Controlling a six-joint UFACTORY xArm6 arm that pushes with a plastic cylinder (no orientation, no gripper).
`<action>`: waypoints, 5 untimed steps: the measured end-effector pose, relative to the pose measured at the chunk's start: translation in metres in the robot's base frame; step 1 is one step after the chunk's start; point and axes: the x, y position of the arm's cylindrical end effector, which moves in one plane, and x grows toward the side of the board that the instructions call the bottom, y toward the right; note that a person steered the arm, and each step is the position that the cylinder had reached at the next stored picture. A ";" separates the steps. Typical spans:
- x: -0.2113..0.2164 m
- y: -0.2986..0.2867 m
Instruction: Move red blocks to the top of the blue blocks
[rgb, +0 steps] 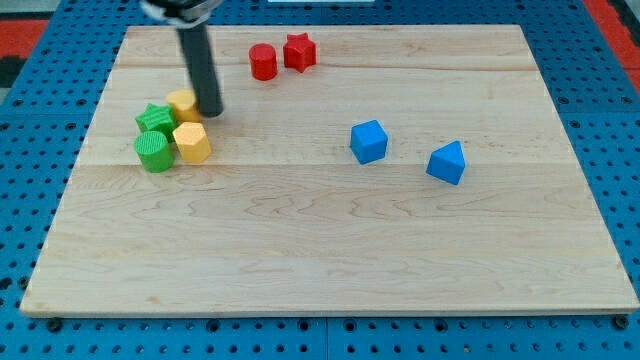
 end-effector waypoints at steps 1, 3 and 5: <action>-0.017 -0.006; -0.032 0.021; -0.048 0.025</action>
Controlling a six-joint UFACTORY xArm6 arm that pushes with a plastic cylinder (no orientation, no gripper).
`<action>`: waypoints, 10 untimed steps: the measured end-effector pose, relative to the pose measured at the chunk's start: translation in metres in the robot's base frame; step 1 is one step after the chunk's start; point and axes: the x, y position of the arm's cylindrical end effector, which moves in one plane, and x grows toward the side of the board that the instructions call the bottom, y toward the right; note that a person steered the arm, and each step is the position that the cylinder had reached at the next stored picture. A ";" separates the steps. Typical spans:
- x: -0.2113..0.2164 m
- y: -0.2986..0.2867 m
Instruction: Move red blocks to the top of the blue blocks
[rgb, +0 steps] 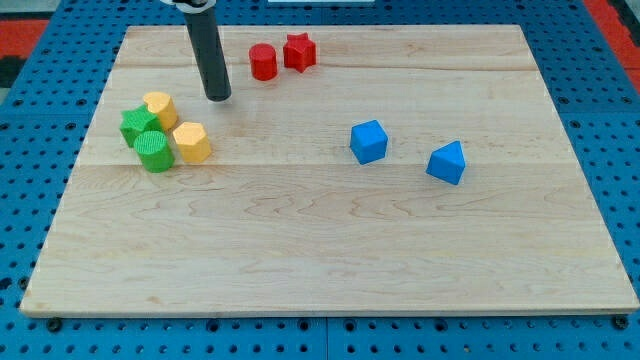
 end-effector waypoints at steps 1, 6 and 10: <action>-0.035 -0.018; 0.044 0.159; -0.129 0.121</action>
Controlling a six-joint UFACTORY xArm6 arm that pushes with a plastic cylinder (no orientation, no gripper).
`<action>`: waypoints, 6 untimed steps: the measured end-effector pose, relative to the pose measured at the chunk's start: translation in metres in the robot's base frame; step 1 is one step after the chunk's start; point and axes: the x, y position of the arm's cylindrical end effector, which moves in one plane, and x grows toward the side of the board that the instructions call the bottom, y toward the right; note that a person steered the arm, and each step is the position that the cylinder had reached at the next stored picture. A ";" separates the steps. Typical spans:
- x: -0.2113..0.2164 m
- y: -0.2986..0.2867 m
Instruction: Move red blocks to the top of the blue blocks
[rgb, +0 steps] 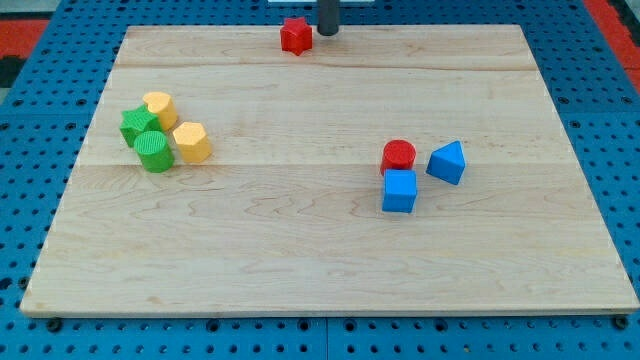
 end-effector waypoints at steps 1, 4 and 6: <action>0.007 -0.078; 0.034 -0.176; 0.089 -0.092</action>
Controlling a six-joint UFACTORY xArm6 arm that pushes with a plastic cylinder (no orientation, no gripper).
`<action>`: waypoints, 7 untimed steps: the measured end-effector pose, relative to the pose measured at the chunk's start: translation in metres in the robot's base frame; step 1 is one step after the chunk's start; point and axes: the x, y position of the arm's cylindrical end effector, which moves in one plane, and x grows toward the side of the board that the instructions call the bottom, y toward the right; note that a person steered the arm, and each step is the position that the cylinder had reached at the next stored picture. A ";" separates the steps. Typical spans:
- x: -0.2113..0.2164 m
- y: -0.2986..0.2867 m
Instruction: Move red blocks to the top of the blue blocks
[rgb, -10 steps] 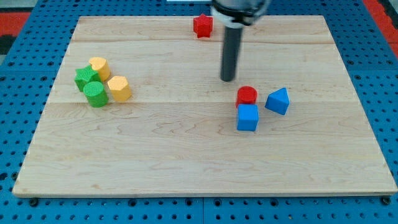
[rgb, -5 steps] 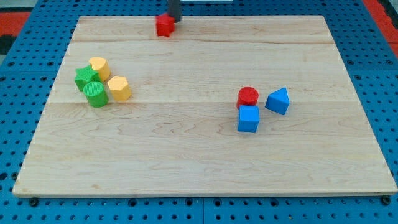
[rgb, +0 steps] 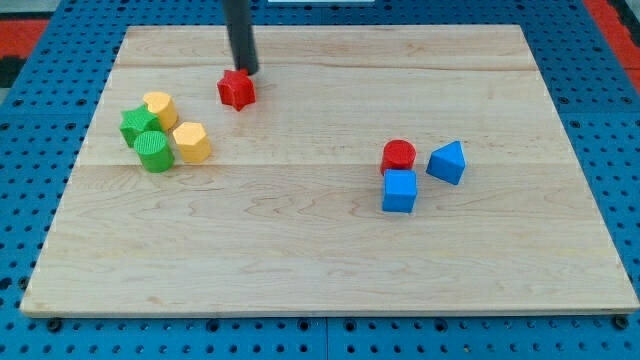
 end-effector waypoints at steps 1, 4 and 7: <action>-0.031 -0.047; 0.068 -0.021; 0.121 0.070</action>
